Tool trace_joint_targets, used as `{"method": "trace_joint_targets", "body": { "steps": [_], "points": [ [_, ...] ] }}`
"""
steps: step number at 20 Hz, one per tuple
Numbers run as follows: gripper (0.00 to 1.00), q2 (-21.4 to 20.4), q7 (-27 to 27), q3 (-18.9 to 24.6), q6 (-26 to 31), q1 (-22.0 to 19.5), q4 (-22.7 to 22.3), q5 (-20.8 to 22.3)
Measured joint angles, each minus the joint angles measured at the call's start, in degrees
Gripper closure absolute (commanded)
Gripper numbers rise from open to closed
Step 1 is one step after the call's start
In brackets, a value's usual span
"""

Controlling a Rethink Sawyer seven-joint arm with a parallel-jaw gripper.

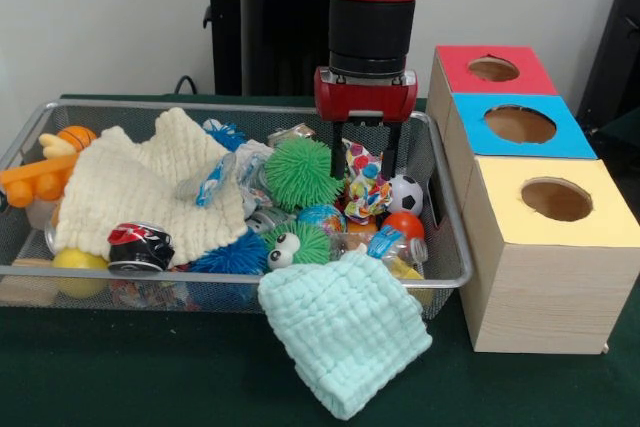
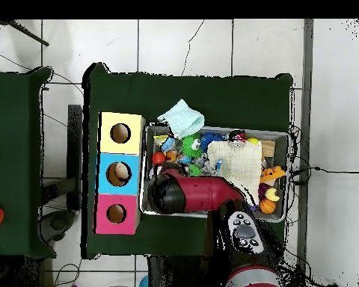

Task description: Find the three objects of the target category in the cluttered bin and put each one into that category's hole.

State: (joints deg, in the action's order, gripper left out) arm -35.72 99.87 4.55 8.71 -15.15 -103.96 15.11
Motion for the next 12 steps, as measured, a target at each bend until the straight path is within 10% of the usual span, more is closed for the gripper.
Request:
{"method": "trace_joint_targets", "body": {
  "steps": [12],
  "points": [
    [0.00,1.3,0.0,-3.6,-1.2,2.7,0.0,0.0]
  ]
}}
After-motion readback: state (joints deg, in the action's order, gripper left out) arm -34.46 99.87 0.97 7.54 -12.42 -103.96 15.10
